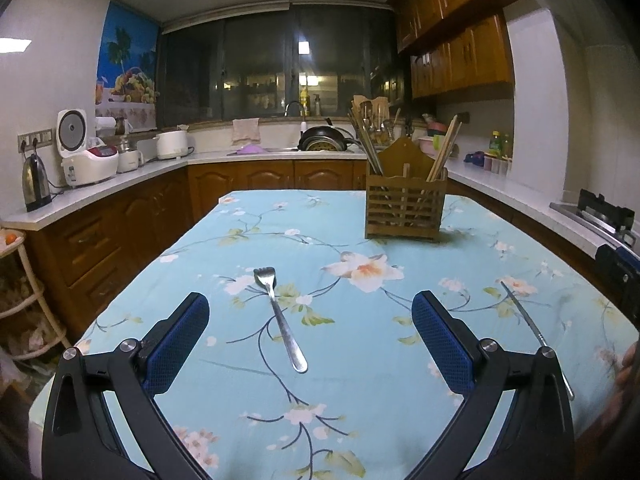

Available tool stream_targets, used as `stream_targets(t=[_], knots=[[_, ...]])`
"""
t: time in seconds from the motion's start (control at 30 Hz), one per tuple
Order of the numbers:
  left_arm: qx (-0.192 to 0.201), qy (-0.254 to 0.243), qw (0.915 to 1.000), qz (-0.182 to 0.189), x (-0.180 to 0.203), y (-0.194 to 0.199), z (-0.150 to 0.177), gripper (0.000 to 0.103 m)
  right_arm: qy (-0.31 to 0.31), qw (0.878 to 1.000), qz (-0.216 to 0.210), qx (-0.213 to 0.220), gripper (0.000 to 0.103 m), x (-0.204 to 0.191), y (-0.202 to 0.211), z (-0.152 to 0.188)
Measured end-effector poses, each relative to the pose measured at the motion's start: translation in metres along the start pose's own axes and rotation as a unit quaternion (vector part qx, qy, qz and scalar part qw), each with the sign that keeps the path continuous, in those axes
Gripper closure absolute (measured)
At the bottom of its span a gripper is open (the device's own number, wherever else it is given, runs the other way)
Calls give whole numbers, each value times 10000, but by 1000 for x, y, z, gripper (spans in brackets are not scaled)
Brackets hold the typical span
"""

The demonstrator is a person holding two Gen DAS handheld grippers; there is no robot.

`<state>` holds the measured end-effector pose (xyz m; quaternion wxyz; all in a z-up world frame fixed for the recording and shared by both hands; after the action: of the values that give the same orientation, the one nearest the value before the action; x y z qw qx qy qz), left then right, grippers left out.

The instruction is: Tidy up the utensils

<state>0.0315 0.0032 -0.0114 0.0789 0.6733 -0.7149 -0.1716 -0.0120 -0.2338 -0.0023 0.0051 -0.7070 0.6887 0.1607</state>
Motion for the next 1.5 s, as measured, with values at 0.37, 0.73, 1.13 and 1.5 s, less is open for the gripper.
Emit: stream_targets(t=[0.37,0.73,1.13,1.5], knots=[[-101,-118,9999,-25,5,2,6,0,-54,9999,4,-102,0,3,2,6],[-119,-99,9999,-24,5,1,7,0,-54,9999,-16,-141,0,3,2,8],[-78,-108,9999,-22,5,0,8,0,33,9998,-114,-155,0,-2,-1,11],[-53,-132,9999,-73,6,1,6,0,76,9997,-174,-149,0,-7,-3,9]])
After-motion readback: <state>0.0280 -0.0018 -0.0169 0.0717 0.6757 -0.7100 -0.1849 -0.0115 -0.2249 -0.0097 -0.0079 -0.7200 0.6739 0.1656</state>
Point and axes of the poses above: each gripper's, at about its wrist camera, not at the fingertips, and y roughly against the way its jaws point, x to its right, z to its underside, the point moved 1 cm from there along -y, roughly the way its jaws point, and after that the axes turned 7 degrees about -y, right-handed, at the moved point
